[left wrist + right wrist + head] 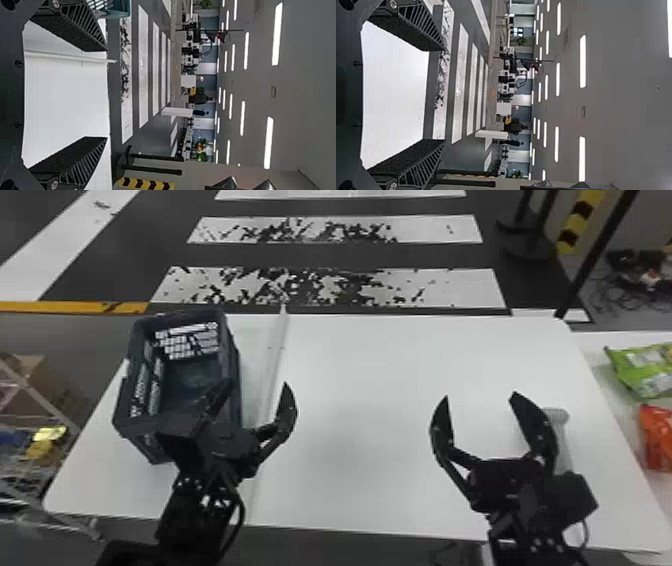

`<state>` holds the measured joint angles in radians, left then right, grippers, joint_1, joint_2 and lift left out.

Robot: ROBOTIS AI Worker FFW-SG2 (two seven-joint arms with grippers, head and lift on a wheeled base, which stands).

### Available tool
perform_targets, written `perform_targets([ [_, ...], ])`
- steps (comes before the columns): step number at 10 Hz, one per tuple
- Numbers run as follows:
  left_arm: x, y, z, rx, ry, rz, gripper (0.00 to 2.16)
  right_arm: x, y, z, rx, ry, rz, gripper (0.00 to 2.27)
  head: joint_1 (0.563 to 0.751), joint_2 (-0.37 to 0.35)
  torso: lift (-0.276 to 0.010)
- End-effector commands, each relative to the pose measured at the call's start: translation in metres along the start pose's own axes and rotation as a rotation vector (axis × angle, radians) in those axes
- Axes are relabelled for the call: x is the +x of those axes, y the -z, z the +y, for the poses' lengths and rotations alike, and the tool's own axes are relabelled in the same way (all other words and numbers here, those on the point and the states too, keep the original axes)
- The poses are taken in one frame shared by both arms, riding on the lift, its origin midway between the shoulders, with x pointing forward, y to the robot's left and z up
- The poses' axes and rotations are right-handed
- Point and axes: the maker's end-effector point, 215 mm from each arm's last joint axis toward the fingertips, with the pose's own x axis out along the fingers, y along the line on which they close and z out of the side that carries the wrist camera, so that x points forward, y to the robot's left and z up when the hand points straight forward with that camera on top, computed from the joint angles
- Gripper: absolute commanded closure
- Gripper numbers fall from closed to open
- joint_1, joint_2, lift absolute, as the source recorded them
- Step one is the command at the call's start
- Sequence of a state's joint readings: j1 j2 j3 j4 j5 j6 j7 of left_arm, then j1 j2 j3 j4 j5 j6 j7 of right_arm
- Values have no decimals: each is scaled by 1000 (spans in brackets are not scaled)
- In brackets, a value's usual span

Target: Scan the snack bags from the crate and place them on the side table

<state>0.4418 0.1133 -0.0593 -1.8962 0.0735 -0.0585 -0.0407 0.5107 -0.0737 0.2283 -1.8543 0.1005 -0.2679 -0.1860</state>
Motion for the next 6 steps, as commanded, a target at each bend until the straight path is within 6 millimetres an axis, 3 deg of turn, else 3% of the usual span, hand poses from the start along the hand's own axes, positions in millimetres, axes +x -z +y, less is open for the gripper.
perform_targets([
  [1,-4,-13,0,7,-9,-50,76,0,8,0,-5,0,29,63,695,77,-50],
  [2,-4,-15,-4,1,7,-57,76,1,16,-3,-12,8,60,63,695,79,-50],
  [6,-7,-13,-8,-12,28,-53,76,3,16,-12,-9,31,73,56,695,58,-50],
])
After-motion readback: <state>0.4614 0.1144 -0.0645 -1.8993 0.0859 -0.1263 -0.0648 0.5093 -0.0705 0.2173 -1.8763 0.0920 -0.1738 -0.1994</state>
